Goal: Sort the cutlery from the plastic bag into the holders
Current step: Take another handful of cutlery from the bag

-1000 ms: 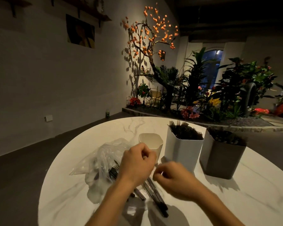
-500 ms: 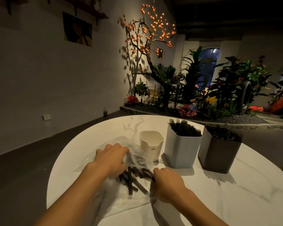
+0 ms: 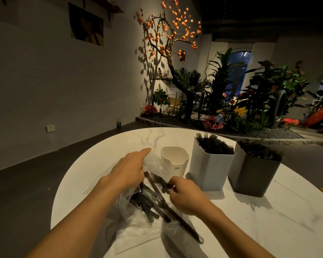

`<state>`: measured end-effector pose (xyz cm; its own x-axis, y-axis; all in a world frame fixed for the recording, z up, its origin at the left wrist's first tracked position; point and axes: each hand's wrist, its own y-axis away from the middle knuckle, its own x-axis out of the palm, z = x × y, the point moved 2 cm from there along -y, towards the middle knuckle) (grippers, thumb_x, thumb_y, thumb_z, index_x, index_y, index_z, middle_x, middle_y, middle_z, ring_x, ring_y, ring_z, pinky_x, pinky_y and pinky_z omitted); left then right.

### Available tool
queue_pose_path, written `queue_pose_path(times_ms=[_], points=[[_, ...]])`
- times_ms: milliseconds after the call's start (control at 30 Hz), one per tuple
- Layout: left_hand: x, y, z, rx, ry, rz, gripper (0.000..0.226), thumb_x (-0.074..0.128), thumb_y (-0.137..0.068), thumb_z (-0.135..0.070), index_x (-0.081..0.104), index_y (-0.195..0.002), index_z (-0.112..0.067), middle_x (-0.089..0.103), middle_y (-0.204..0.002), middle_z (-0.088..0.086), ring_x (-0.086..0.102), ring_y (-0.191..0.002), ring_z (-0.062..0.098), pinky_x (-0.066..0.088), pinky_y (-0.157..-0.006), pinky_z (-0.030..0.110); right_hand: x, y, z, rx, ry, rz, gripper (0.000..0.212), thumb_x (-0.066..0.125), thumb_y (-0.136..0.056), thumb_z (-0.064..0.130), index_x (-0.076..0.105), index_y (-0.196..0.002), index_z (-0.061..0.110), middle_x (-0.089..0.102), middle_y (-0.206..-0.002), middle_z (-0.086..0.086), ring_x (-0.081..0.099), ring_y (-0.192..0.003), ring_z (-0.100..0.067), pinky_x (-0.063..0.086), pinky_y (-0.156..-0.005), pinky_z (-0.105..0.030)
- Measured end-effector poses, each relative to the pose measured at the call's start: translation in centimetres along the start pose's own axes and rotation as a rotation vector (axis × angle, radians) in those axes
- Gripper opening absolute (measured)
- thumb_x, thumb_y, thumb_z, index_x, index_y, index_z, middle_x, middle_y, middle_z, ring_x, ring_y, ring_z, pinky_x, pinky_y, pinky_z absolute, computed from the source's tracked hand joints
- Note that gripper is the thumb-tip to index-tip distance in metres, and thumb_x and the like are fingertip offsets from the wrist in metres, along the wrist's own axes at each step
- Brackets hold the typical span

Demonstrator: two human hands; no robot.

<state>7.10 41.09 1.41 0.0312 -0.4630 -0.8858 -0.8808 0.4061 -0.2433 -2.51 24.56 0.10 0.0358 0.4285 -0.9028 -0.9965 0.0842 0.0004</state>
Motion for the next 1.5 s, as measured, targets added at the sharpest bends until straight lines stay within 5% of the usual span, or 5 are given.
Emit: queue_pose_path(times_ms=[233, 333, 533, 900, 1500], points=[[-0.4, -1.3, 0.9, -0.137, 0.15, -0.193, 0.014, 0.054, -0.102, -0.024, 0.061, -0.114, -0.026, 0.066, -0.115, 0.001, 0.063, -0.1, 0.022, 0.057, -0.085, 0.04, 1.6, -2.6, 0.0, 0.015, -0.069, 0.08, 0.029, 0.05, -0.094, 0.01, 0.068, -0.116, 0.016, 0.067, -0.107, -0.005, 0.062, -0.093, -0.02, 0.054, -0.079, -0.031], [-0.2, -2.0, 1.5, -0.174, 0.083, -0.184, 0.013, 0.05, -0.103, -0.028, 0.06, -0.111, -0.027, 0.066, -0.114, -0.001, 0.061, -0.1, 0.022, 0.056, -0.086, 0.041, 2.6, -4.0, 0.4, -0.046, 0.0, 0.023, 0.032, 0.05, -0.096, 0.037, 0.065, -0.119, 0.021, 0.062, -0.117, -0.008, 0.058, -0.101, -0.027, 0.052, -0.092, -0.043], [1.6, -3.0, 3.4, -0.329, -0.069, 0.01, 0.019, 0.033, -0.108, -0.039, 0.047, -0.105, -0.027, 0.054, -0.114, 0.001, 0.054, -0.104, 0.024, 0.046, -0.099, 0.051, 4.5, -5.6, 1.8, 0.061, 0.217, 0.133, 0.093, 0.054, -0.072, 0.086, 0.049, -0.135, 0.018, 0.048, -0.139, -0.009, 0.039, -0.126, -0.031, 0.041, -0.105, -0.046], [3.0, -3.1, 5.8, -0.324, -0.025, 0.099, 0.028, 0.026, -0.108, -0.043, 0.046, -0.105, -0.024, 0.058, -0.106, 0.002, 0.058, -0.093, 0.024, 0.051, -0.09, 0.045, 5.6, -8.1, 3.6, 0.114, 0.26, 0.278, 0.101, 0.072, -0.075, 0.057, 0.017, -0.153, 0.023, 0.023, -0.156, -0.019, 0.017, -0.144, -0.041, 0.021, -0.118, -0.053], [3.2, -3.6, 6.7, -0.321, 0.075, 0.008, 0.029, 0.027, -0.11, -0.041, 0.048, -0.102, -0.022, 0.058, -0.105, 0.002, 0.058, -0.093, 0.021, 0.046, -0.081, 0.037, 6.5, -10.0, 6.0, 0.093, 0.127, 0.131, 0.066, 0.06, -0.084, 0.036, 0.034, -0.143, 0.02, 0.042, -0.139, -0.013, 0.037, -0.132, -0.036, 0.037, -0.109, -0.047]])
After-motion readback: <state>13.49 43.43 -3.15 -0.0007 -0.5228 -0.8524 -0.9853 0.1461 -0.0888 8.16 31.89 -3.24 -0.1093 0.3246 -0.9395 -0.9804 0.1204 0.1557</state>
